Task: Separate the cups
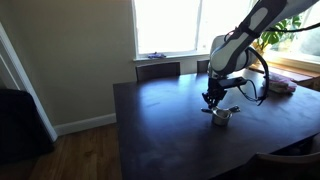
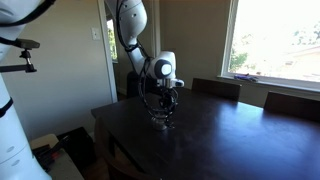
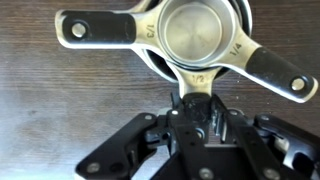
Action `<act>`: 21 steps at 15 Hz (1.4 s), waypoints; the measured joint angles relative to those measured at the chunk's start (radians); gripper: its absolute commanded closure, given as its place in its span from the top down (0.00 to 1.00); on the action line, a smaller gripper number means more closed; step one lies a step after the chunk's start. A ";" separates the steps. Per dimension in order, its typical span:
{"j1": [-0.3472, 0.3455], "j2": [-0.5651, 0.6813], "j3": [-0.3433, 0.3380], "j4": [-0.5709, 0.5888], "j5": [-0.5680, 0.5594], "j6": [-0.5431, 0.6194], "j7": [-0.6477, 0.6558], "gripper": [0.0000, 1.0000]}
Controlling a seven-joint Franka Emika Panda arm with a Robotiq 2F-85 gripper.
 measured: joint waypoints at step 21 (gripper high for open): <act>-0.041 -0.190 0.021 0.029 0.096 -0.270 -0.145 0.13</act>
